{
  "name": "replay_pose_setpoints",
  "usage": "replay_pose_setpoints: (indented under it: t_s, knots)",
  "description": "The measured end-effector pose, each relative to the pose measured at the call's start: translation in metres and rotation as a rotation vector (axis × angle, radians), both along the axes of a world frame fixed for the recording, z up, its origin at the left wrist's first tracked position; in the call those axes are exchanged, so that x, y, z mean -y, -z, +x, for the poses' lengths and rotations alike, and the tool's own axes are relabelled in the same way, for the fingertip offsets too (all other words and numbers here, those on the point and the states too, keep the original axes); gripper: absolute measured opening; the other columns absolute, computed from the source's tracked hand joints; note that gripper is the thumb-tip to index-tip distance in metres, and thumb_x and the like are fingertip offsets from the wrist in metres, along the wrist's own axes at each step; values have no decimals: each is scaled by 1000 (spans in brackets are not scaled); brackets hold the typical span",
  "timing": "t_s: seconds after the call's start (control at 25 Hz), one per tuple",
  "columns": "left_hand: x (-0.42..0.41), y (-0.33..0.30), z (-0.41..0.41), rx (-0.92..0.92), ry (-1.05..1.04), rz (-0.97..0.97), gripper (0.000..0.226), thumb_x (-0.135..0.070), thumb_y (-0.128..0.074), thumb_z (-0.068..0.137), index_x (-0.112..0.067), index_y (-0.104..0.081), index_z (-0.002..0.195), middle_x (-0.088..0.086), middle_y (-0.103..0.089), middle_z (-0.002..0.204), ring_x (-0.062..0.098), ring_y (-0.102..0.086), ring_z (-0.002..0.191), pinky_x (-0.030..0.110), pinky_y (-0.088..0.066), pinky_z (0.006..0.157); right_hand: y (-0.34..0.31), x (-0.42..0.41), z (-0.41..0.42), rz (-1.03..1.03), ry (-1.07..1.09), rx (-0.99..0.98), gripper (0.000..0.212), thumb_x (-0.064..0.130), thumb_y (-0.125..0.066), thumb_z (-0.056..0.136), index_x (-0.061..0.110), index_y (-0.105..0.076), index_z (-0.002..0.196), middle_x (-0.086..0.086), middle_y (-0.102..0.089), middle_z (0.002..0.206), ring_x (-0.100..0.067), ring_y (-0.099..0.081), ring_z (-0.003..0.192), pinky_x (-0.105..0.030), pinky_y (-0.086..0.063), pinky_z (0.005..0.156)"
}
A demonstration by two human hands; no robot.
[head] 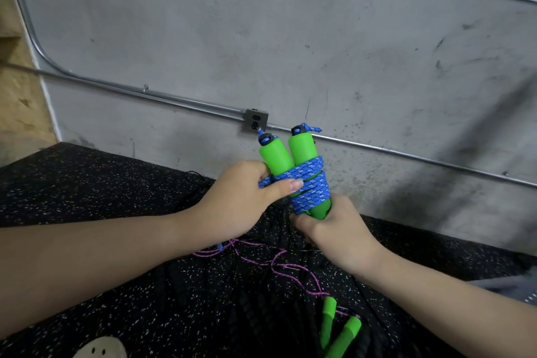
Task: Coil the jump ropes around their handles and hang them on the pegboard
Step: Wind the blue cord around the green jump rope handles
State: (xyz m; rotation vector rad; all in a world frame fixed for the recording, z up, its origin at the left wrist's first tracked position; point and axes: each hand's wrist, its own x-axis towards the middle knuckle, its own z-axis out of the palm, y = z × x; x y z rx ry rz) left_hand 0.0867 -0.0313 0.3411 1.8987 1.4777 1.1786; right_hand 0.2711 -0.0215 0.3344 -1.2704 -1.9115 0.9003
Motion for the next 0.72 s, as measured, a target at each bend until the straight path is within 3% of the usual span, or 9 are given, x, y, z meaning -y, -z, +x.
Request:
replay_pose_setpoints:
  t_s: [0.08,0.16,0.24,0.32,0.4,0.44,0.52,0.6,0.72]
  knots:
    - [2,2,3,21,12,-33,63,-74,-62,84,-13,-74,91,18,-67,80,9,-47,64,42,-46,66,3,-1,-2,34,22,56,36,9,-69,86,16,-43,62,8,-38,47,-9,-32,45,-29,-29,47]
    - [7,2,7,33,2,-71,75,-87,-59,75,-16,-74,91,12,-67,75,7,-48,61,34,-42,63,6,0,-3,68,-2,122,34,16,-69,87,17,-43,65,12,-41,44,-5,-33,42,-24,-31,48]
    - [9,3,7,83,-14,-90,71,-84,-59,73,-17,-75,90,9,-70,76,8,-54,63,32,-46,65,2,8,-5,118,-79,236,35,28,-71,88,23,-43,67,17,-46,45,-5,-41,43,-17,-30,48]
    - [9,3,2,145,19,-104,59,-75,-65,78,-19,-76,92,11,-75,88,15,-67,75,33,-53,78,-8,14,-4,97,-170,307,37,40,-70,91,28,-44,69,22,-50,49,-2,-45,49,-16,-34,52]
    - [9,-1,-1,189,79,-113,55,-73,-68,82,-20,-77,95,16,-76,95,24,-72,84,45,-55,89,-20,14,4,-50,-236,154,28,46,-71,91,27,-56,76,21,-59,62,3,-51,61,-14,-40,62]
    - [9,-4,-2,211,88,-121,56,-76,-66,81,-22,-78,91,15,-76,89,19,-68,76,46,-56,84,-23,12,9,-184,-262,11,25,47,-75,88,24,-64,84,16,-67,73,-1,-58,73,-17,-46,73]
    - [16,-12,0,254,124,-122,48,-69,-64,84,-23,-72,71,-5,-61,52,2,-48,52,24,-48,54,-23,9,17,-386,-354,-187,37,46,-81,76,17,-71,97,-8,-73,94,-14,-64,88,-31,-50,87]
    - [23,-18,5,244,164,-142,41,-54,-59,89,-25,-65,60,-16,-42,40,-2,-35,39,15,-31,43,-23,10,19,-522,-439,-269,41,41,-79,68,12,-68,95,-13,-69,93,-13,-62,78,-26,-51,73]
    - [21,-14,1,113,120,-229,60,-80,-53,75,-24,-66,57,-12,-32,45,7,-31,40,25,-27,45,-23,10,19,-606,-460,-265,34,36,-78,67,11,-68,87,-11,-70,87,-7,-59,62,-20,-47,56]
